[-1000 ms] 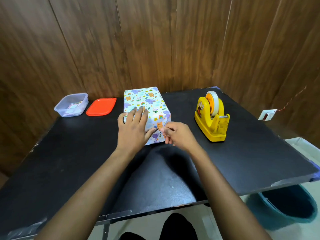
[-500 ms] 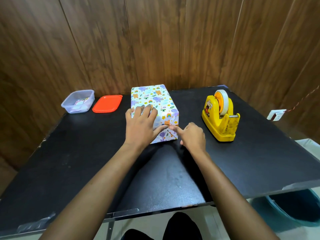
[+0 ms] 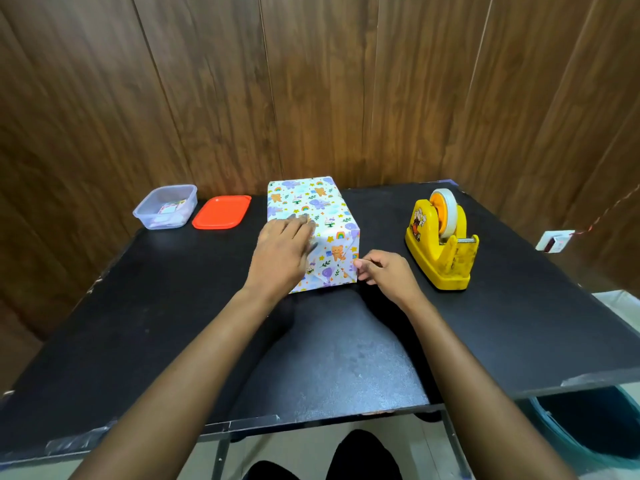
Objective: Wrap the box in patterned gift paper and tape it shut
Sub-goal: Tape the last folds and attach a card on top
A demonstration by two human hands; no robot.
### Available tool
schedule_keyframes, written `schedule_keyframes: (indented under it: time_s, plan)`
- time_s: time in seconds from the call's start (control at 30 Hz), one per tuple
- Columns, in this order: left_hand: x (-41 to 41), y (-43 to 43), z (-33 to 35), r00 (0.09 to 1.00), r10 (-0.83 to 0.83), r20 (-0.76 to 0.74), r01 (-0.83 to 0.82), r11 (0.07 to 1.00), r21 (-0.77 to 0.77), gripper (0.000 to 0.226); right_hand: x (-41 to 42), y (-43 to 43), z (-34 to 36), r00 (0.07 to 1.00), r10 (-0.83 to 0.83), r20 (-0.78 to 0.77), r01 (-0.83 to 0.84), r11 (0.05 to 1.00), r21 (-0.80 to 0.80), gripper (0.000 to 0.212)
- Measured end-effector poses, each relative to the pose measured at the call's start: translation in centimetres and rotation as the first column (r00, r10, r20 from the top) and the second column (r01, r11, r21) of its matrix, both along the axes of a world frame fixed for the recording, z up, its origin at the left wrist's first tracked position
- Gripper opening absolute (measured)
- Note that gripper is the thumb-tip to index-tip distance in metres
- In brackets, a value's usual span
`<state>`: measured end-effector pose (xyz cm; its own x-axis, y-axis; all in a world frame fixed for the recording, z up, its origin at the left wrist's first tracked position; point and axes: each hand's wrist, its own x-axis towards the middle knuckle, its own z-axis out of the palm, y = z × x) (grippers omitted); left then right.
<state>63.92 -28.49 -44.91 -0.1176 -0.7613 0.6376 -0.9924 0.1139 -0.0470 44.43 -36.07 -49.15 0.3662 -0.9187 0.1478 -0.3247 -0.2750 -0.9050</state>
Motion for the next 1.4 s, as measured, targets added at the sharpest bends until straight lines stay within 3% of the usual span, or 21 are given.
schedule_keyframes:
  time_s: [0.13,0.27,0.43,0.57,0.67,0.73,0.8,0.87,0.9,0.97,1.0,1.07,1.17,1.4]
  plan:
    - [2.0,1.7,0.9,0.924,-0.096,-0.37,0.176,0.966,0.189,0.046,0.7,0.3,1.0,0.996,-0.074,-0.052,0.072,0.996,-0.05,0.032]
    - [2.4,2.3,1.1,0.906,-0.081,-0.415,0.173,0.967,0.189,0.048,1.3,0.2,1.1,0.995,-0.097,0.021,0.097,0.995,-0.014,0.03]
    - [3.0,2.1,1.3,0.906,-0.094,-0.413,0.194,0.959,0.206,0.053,0.9,-0.1,1.2,0.997,-0.043,0.058,0.039,0.998,0.057,0.008]
    - [3.4,2.3,1.6,0.822,-0.117,-0.557,0.302,0.919,0.253,0.055,0.2,0.4,1.2,0.996,0.005,0.085,-0.011,0.997,0.074,0.014]
    - [3.0,2.6,1.9,0.769,-0.079,-0.635,0.312,0.913,0.265,0.048,0.5,0.9,2.2,0.996,-0.021,0.086,0.021,1.0,-0.003,0.014]
    - [2.2,2.6,1.7,0.737,-0.063,-0.673,0.294,0.926,0.236,0.047,0.5,1.0,3.3,0.993,-0.104,0.06,0.11,0.988,-0.109,0.012]
    - [1.8,2.8,1.4,0.735,-0.064,-0.675,0.273,0.939,0.209,0.045,-0.2,0.8,4.9,0.962,-0.274,0.015,0.267,0.918,-0.294,0.013]
    - [1.6,2.9,1.2,0.727,-0.066,-0.684,0.262,0.947,0.188,0.043,-2.0,0.3,6.6,0.831,-0.547,-0.099,0.438,0.754,-0.489,0.022]
    - [1.7,2.9,1.1,0.727,-0.06,-0.684,0.251,0.95,0.183,0.043,-3.2,-0.1,7.3,0.71,-0.68,-0.184,0.514,0.678,-0.525,0.027]
    - [1.4,2.8,1.0,0.746,-0.066,-0.663,0.244,0.953,0.179,0.043,-5.9,-1.1,8.3,0.488,-0.777,-0.397,0.635,0.628,-0.45,0.036]
    - [1.0,2.6,1.0,0.754,-0.073,-0.653,0.242,0.955,0.173,0.043,-7.3,-1.5,8.6,0.455,-0.738,-0.498,0.664,0.654,-0.362,0.038]
    - [0.5,2.5,0.9,0.75,-0.074,-0.657,0.236,0.958,0.161,0.043,-9.0,-2.2,8.9,0.553,-0.599,-0.579,0.657,0.741,-0.138,0.037]
    - [0.4,2.4,1.1,0.719,-0.07,-0.691,0.251,0.954,0.165,0.043,-10.0,-3.3,8.8,0.708,-0.547,-0.446,0.628,0.777,0.044,0.032]
    - [0.7,2.6,1.3,0.723,-0.077,-0.686,0.25,0.955,0.157,0.041,-10.0,-2.9,9.9,0.759,-0.634,-0.149,0.651,0.733,0.196,0.034]
